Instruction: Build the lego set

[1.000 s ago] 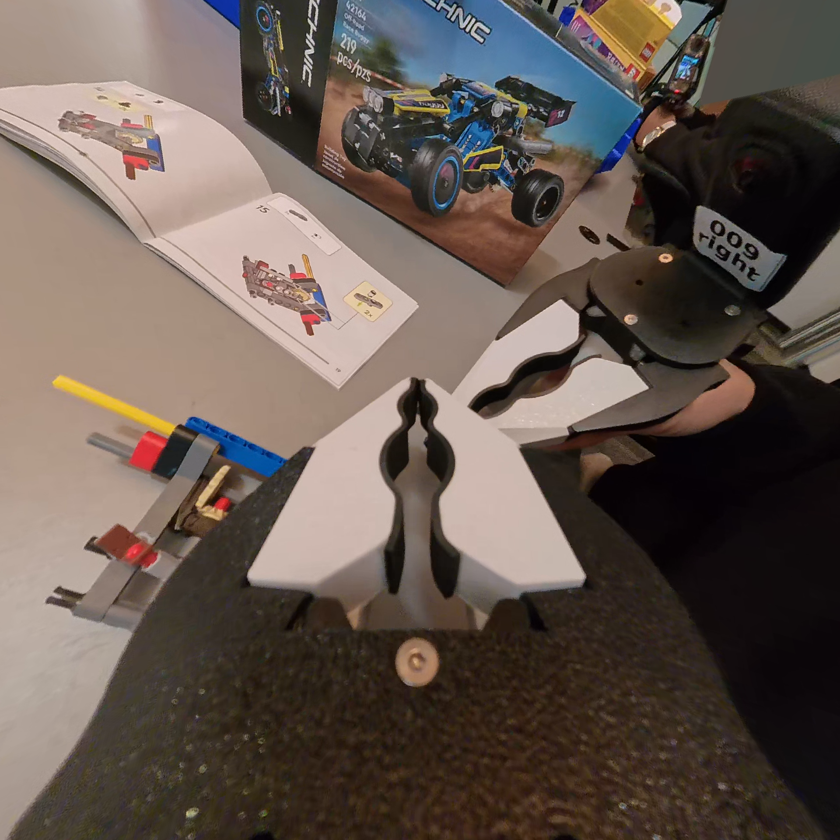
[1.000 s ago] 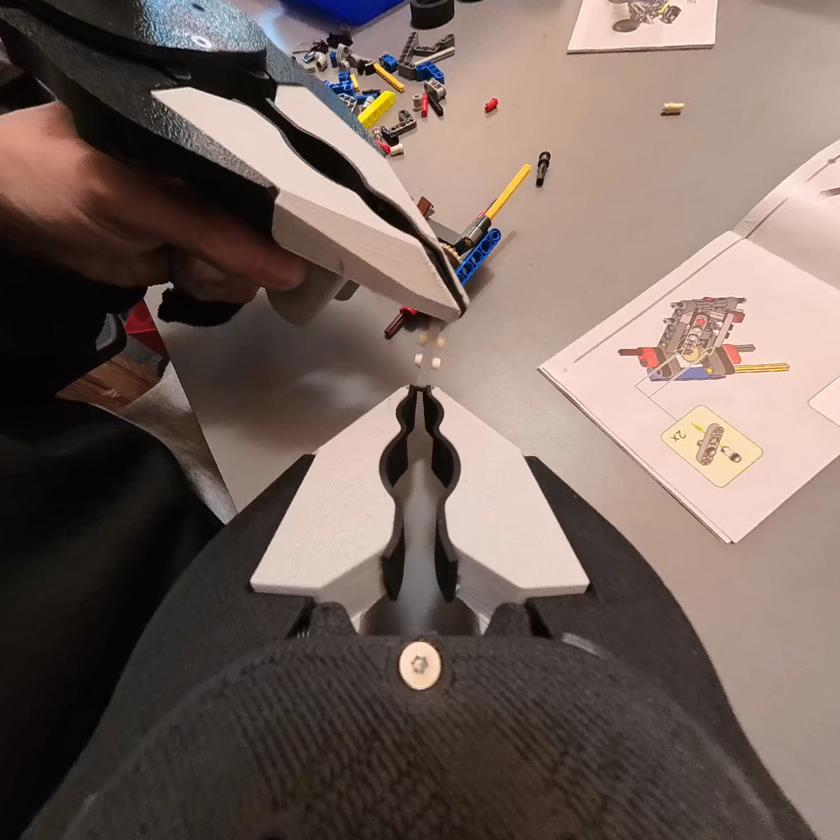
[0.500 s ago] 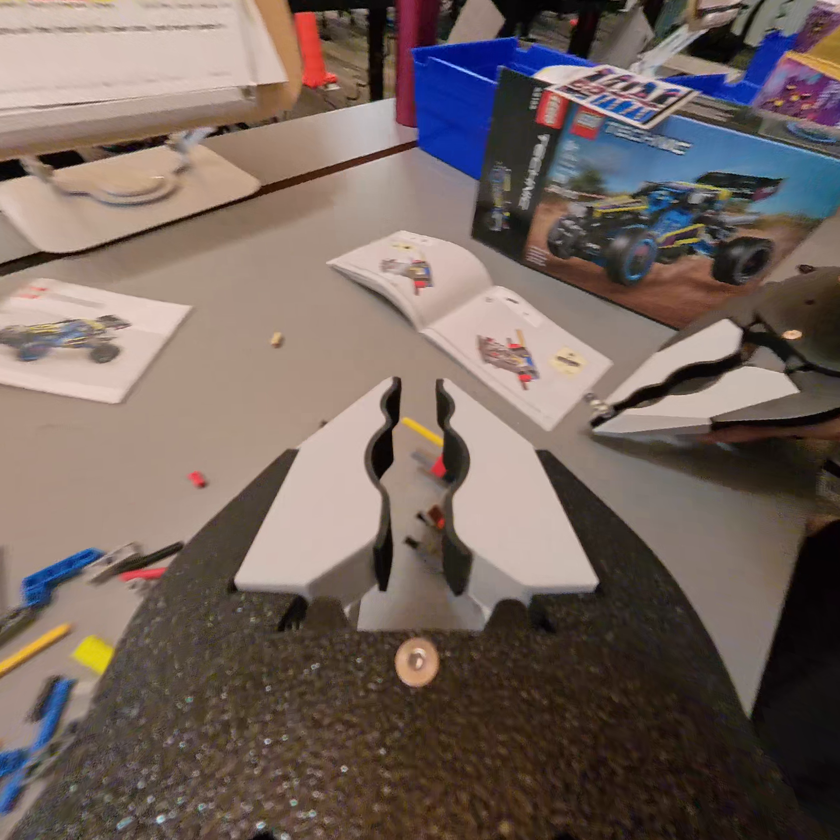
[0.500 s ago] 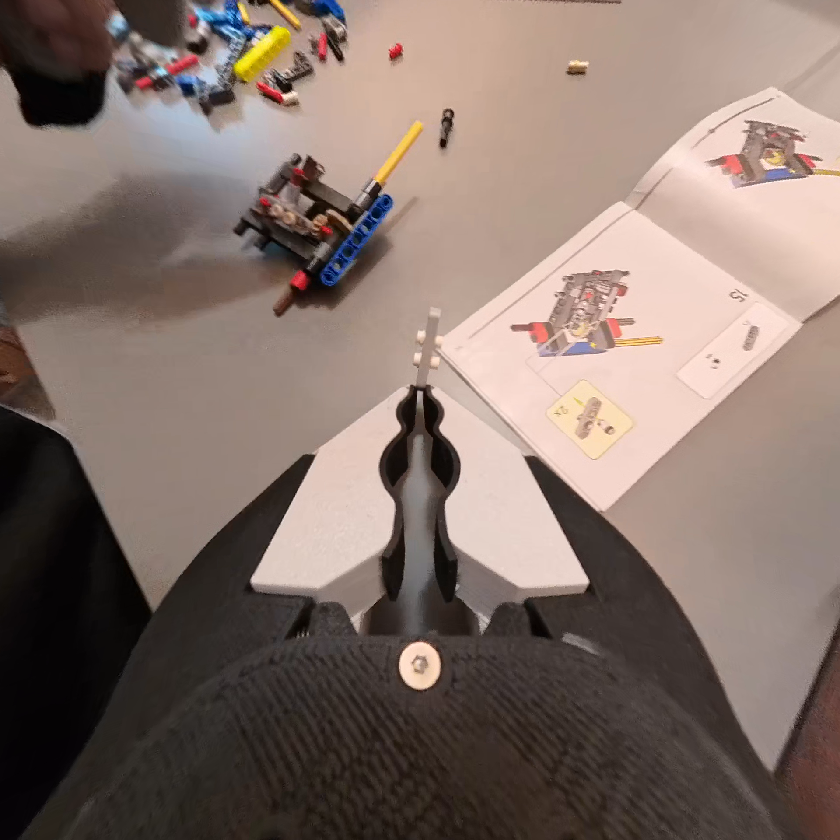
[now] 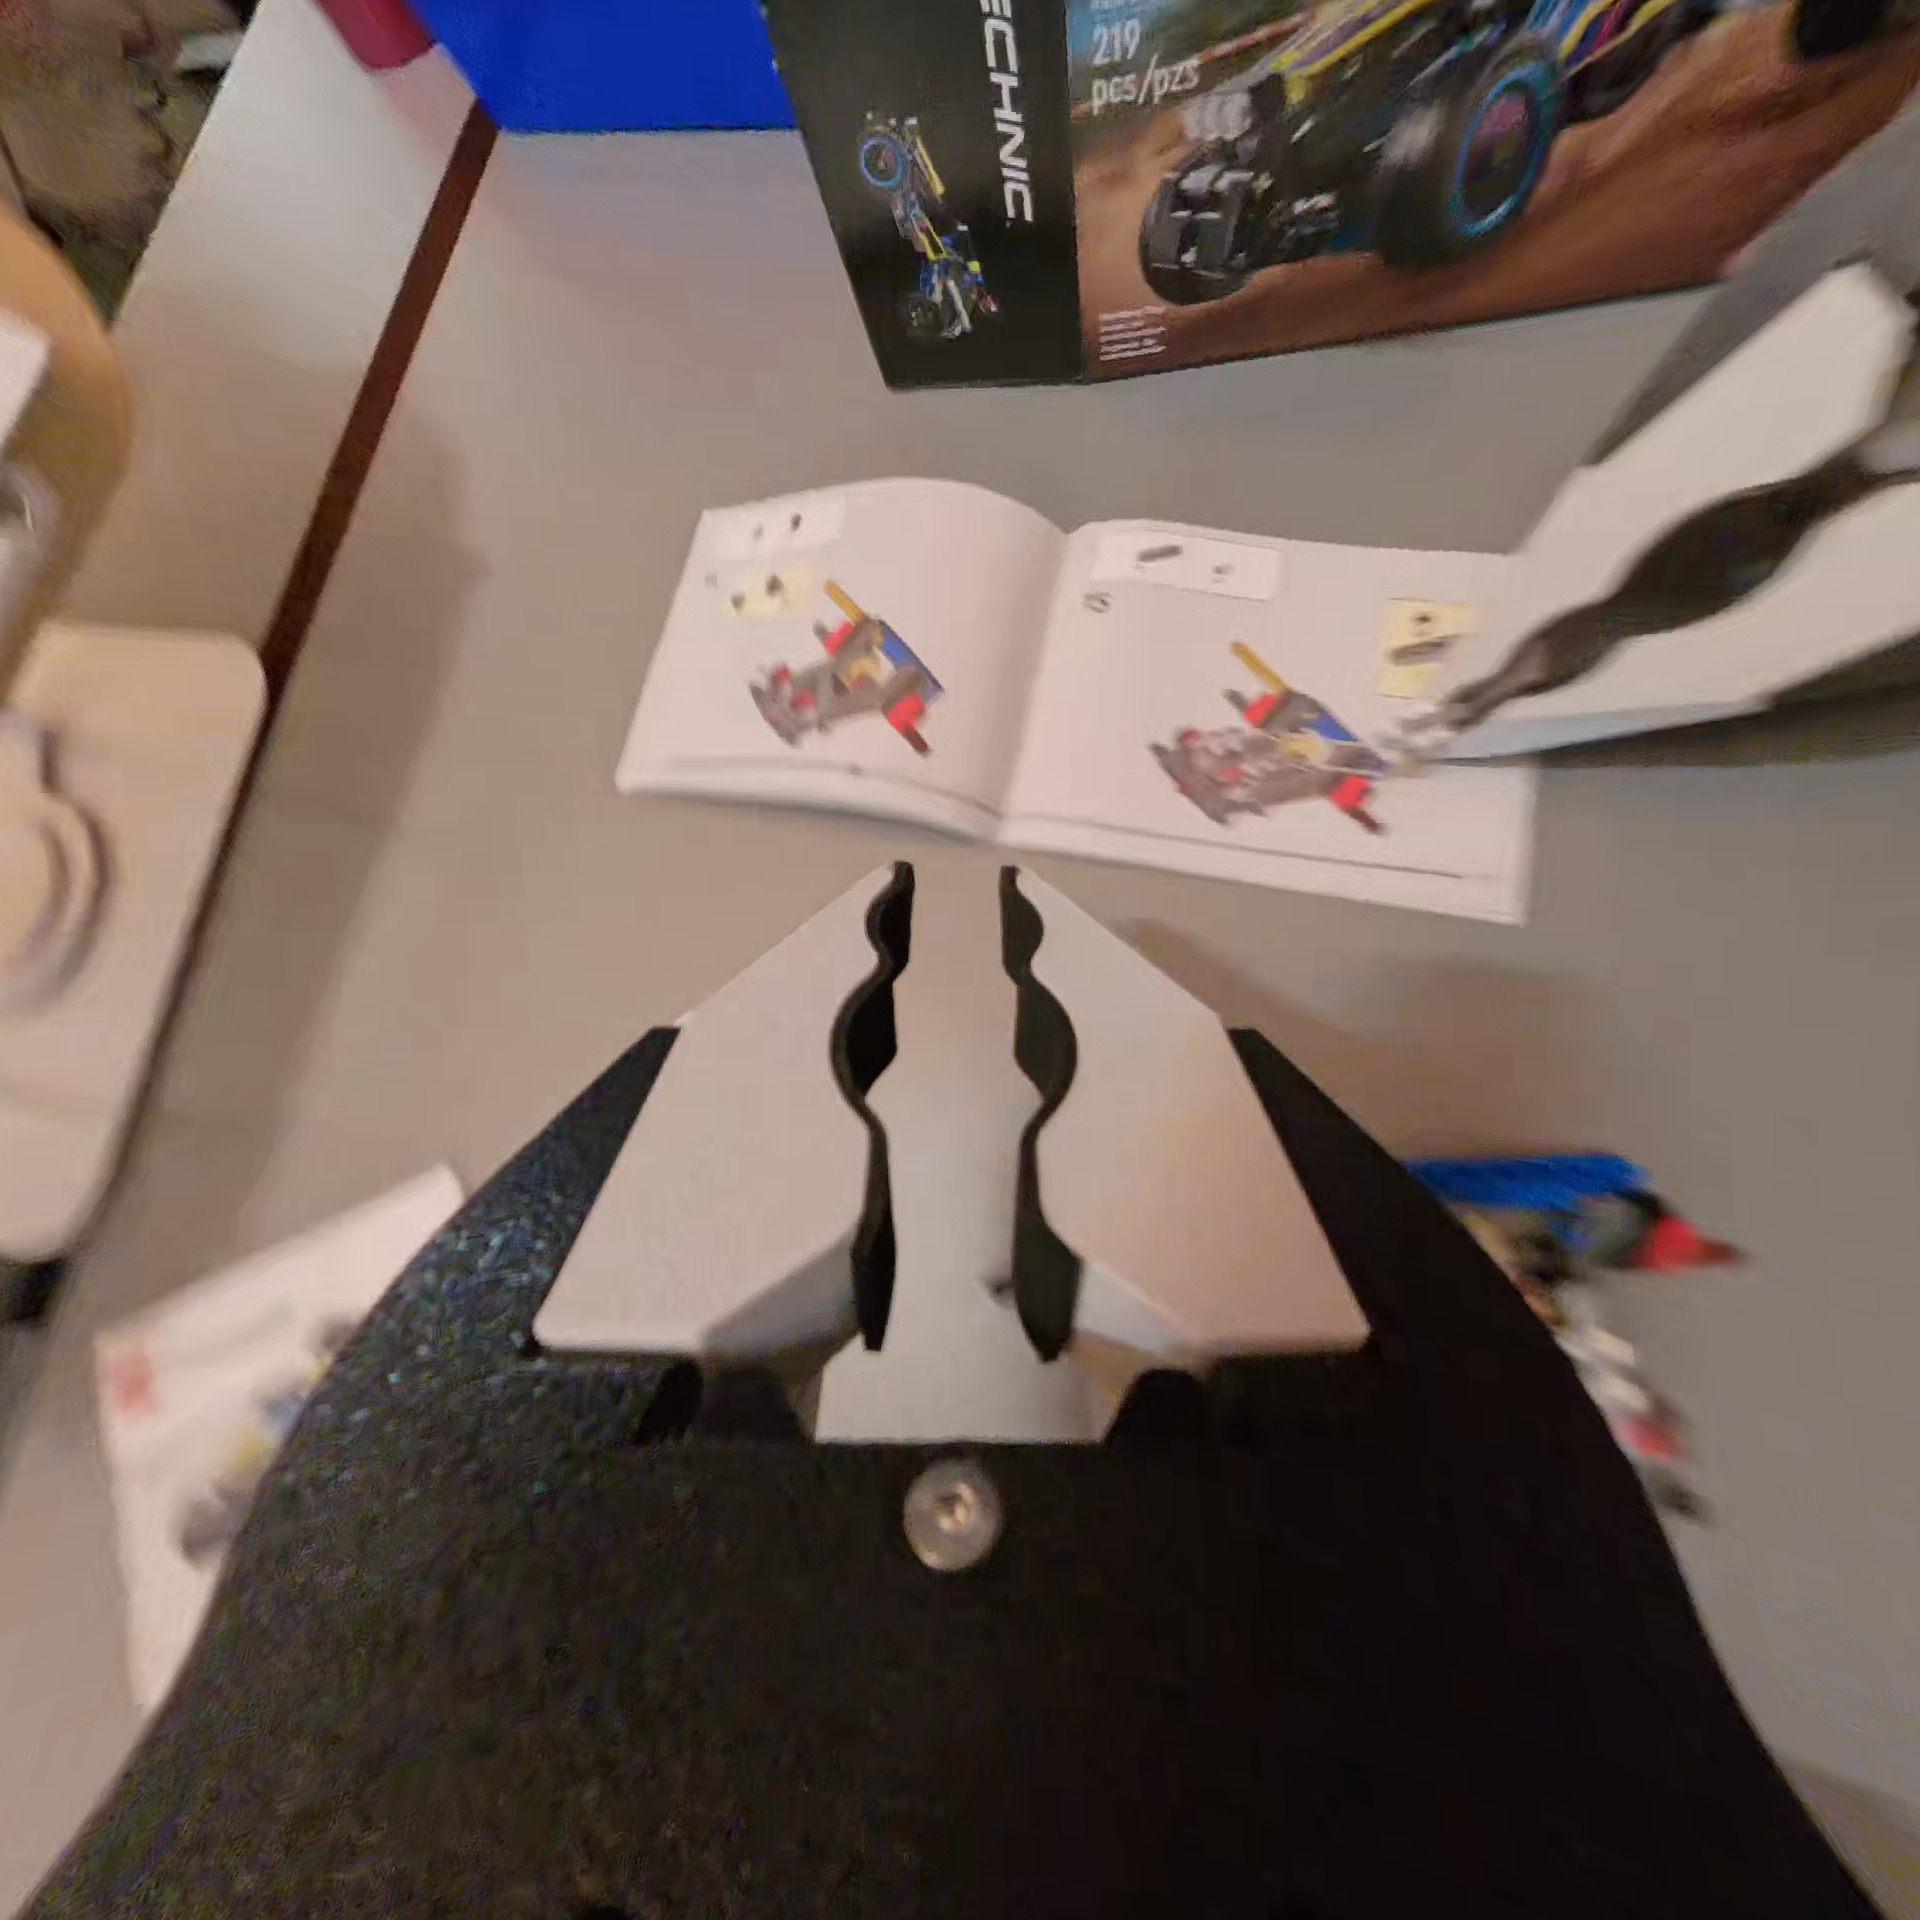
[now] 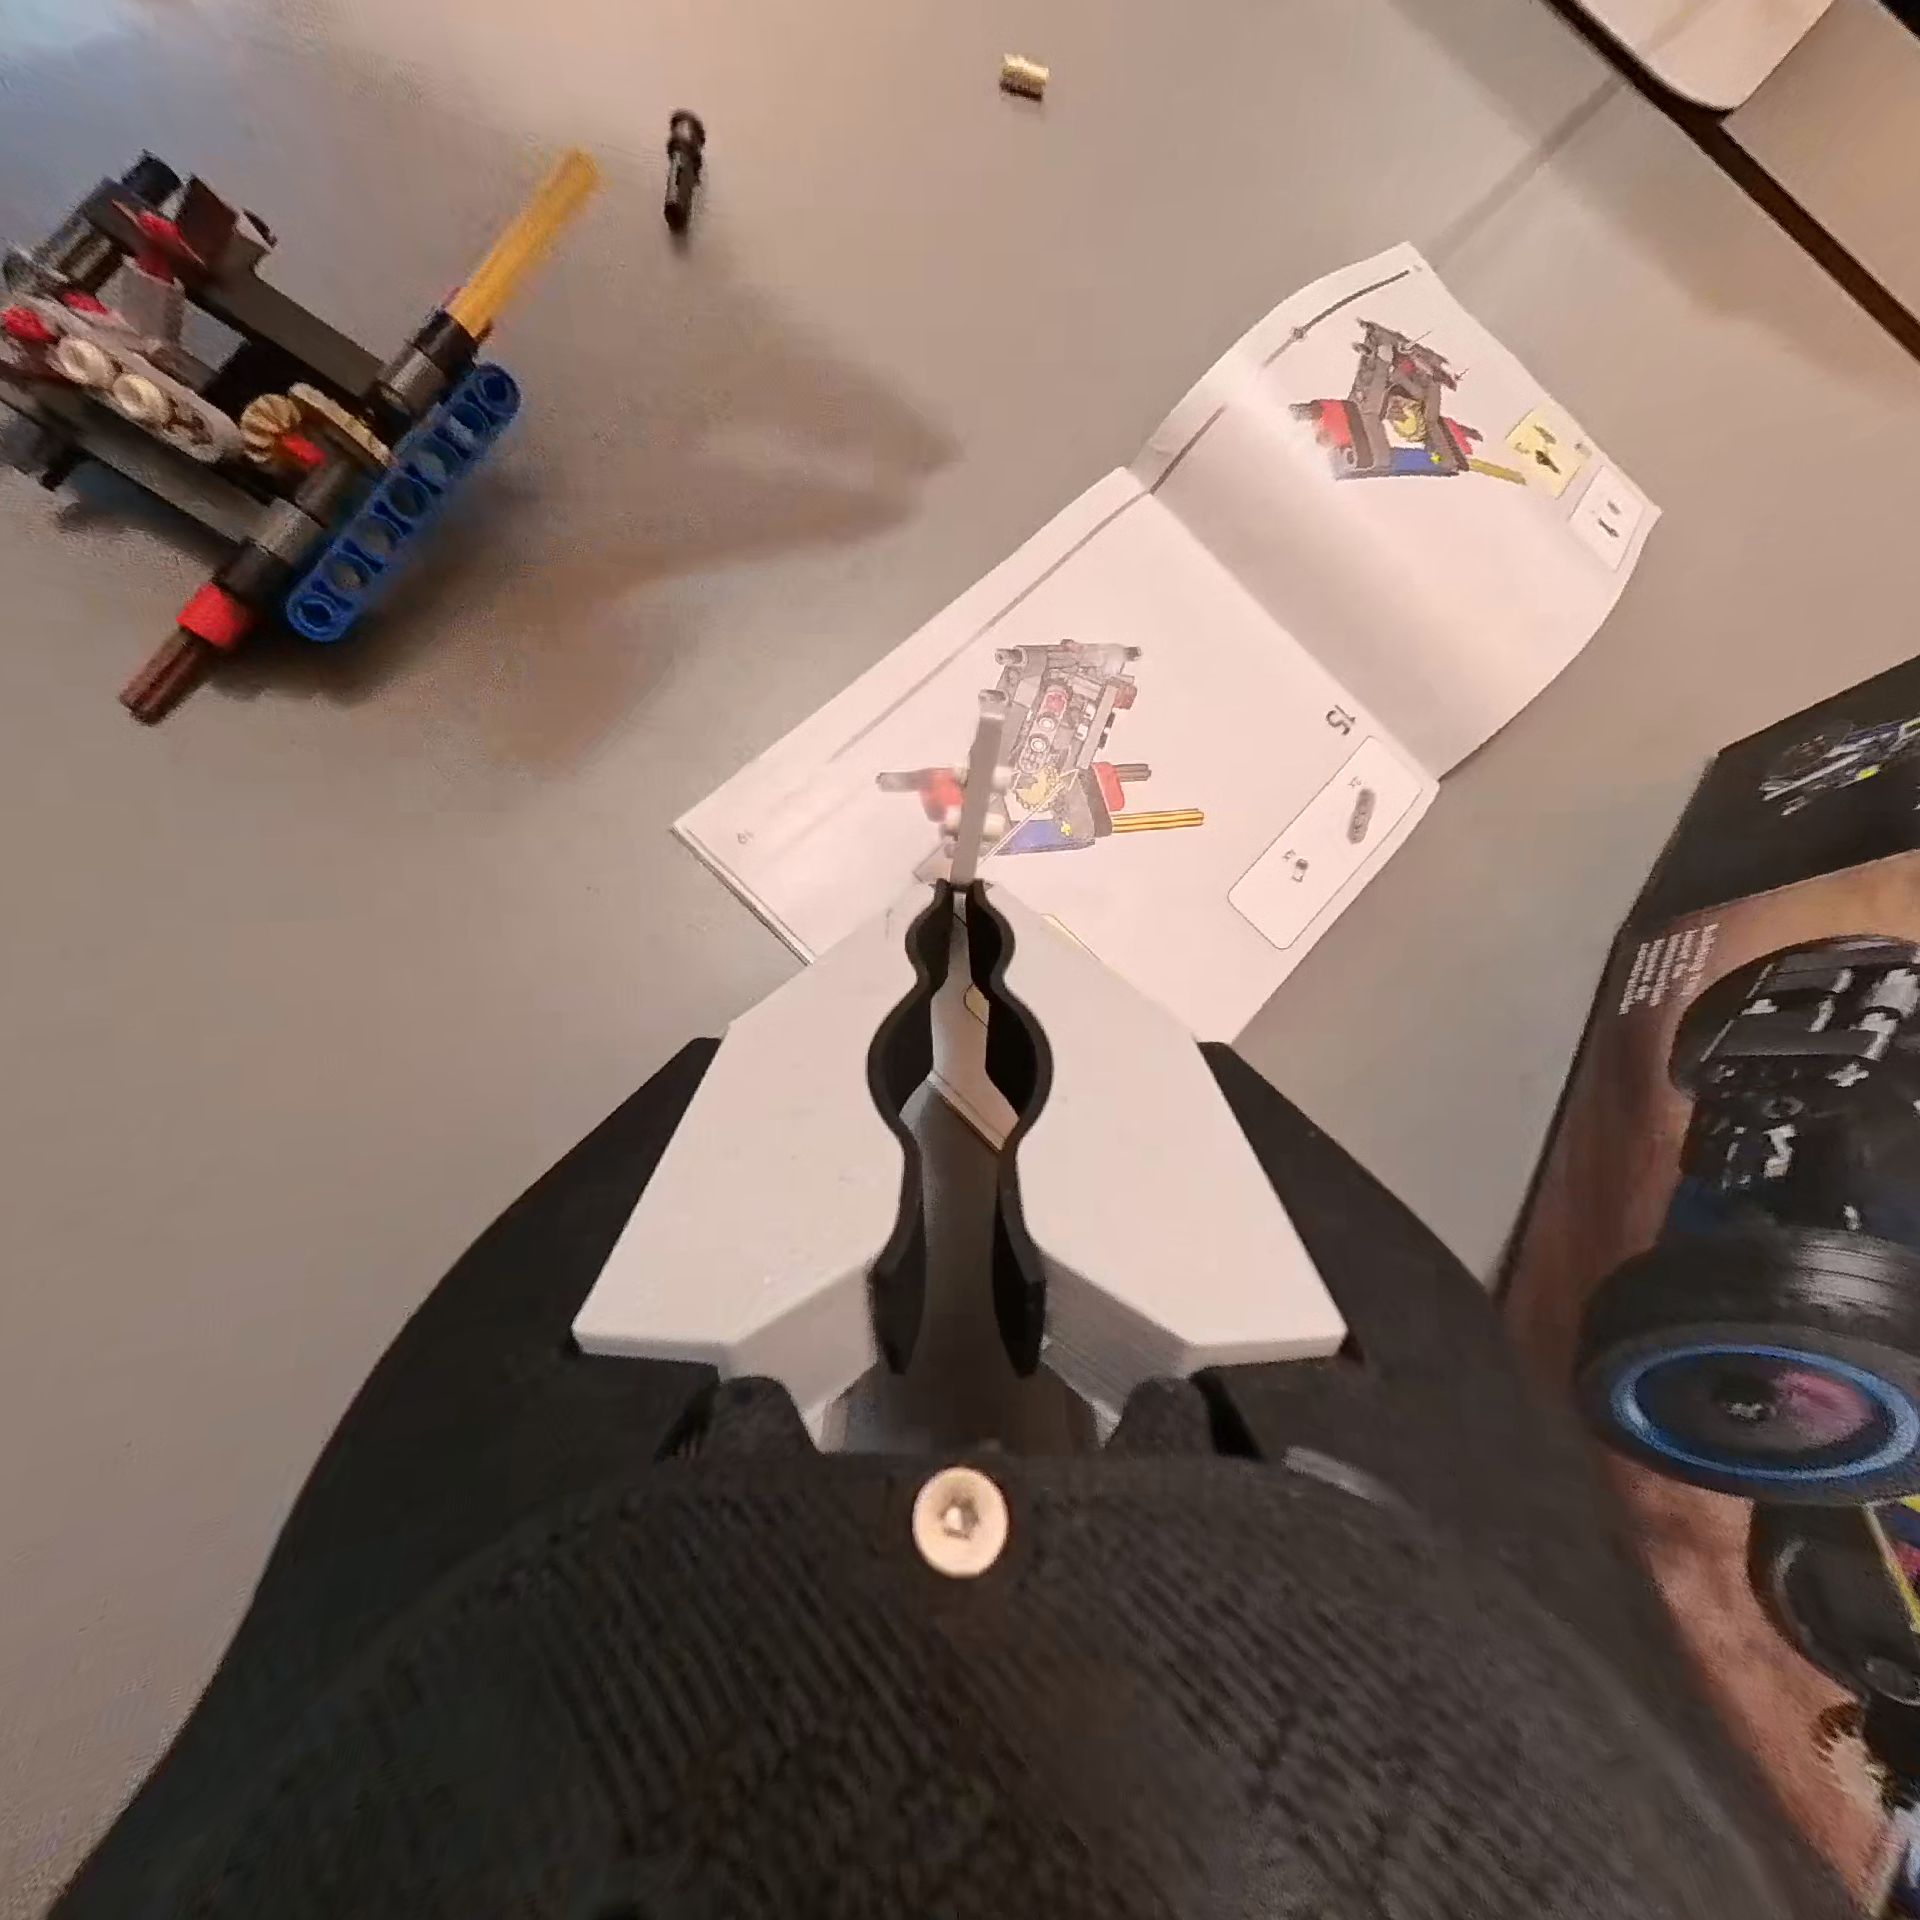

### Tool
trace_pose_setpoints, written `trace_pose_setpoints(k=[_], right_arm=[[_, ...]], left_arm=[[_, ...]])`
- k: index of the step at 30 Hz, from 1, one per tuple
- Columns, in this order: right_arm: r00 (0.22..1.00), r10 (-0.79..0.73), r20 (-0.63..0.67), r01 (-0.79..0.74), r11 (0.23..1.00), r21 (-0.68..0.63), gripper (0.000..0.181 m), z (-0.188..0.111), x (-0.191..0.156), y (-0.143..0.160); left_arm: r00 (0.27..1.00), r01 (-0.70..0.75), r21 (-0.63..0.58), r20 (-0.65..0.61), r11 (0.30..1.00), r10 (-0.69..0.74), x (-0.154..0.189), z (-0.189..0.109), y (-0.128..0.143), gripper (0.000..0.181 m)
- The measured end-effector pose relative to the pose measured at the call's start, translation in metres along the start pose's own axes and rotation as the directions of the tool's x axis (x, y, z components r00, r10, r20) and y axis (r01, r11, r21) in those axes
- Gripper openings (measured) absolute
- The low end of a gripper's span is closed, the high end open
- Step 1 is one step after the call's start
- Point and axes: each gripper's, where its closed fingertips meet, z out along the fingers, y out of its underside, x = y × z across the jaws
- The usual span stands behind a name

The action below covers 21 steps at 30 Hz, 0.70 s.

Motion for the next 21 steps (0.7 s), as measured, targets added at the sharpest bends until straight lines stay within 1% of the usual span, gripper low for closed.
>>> trace_pose_setpoints(k=[1, 2, 3, 4, 6, 8, 11, 14, 16, 18, 21], right_arm=[[1.0, -0.017, -0.018, 0.017, 1.0, -0.005, 0.001, 0.0, 0.001, 0.0], [0.999, -0.034, -0.032, 0.033, 0.999, -0.011, 0.0, 0.0, 0.001, -0.001], [0.998, -0.052, -0.044, 0.051, 0.999, -0.018, 0.0, 0.001, 0.001, -0.001], [0.996, -0.068, -0.058, 0.067, 0.997, -0.024, 0.0, 0.002, 0.003, -0.001], [0.99, -0.106, -0.09, 0.102, 0.993, -0.05, 0.0, 0.002, 0.008, 0.0], [0.982, -0.143, -0.126, 0.133, 0.987, -0.092, 0.0, 0.001, 0.017, 0.004], [0.97, -0.158, -0.185, 0.135, 0.982, -0.129, 0.0, -0.001, 0.037, 0.012], [0.957, -0.189, -0.221, 0.155, 0.975, -0.161, 0.0, 0.001, 0.051, 0.015], [0.943, -0.224, -0.247, 0.18, 0.965, -0.189, 0.0, 0.003, 0.058, 0.015], [0.938, -0.243, -0.247, 0.194, 0.959, -0.205, 0.0, 0.005, 0.061, 0.014], [0.942, -0.24, -0.234, 0.198, 0.962, -0.188, 0.0, 0.008, 0.062, 0.011]], left_arm=[[0.998, -0.066, -0.019, 0.0, 0.998, 0.066, -0.01, 0.016, -0.008, 0.013], [0.992, -0.123, -0.03, 0.012, 0.992, 0.124, -0.021, 0.034, -0.015, 0.008], [0.984, -0.179, -0.033, 0.001, 0.983, 0.179, -0.026, 0.053, -0.021, 0.002], [0.975, -0.222, -0.049, -0.035, 0.974, 0.221, -0.028, 0.072, -0.021, 0.0], [0.972, -0.234, -0.122, -0.066, 0.965, 0.227, -0.036, 0.103, -0.013, 0.0], [0.972, -0.226, -0.213, -0.119, 0.951, 0.204, -0.035, 0.117, 0.005, 0.0], [0.987, -0.145, -0.268, -0.105, 0.952, 0.121, -0.027, 0.109, 0.016, 0.0], [0.992, -0.092, -0.304, -0.11, 0.948, 0.061, -0.009, 0.084, 0.036, 0.0], [0.992, -0.038, -0.304, -0.124, 0.952, 0.0, 0.006, 0.067, 0.049, 0.0], [0.99, 0.013, -0.313, -0.128, 0.95, -0.056, 0.018, 0.049, 0.063, 0.0], [0.967, 0.059, -0.303, -0.219, 0.951, -0.13, 0.048, 0.029, 0.074, 0.0]])
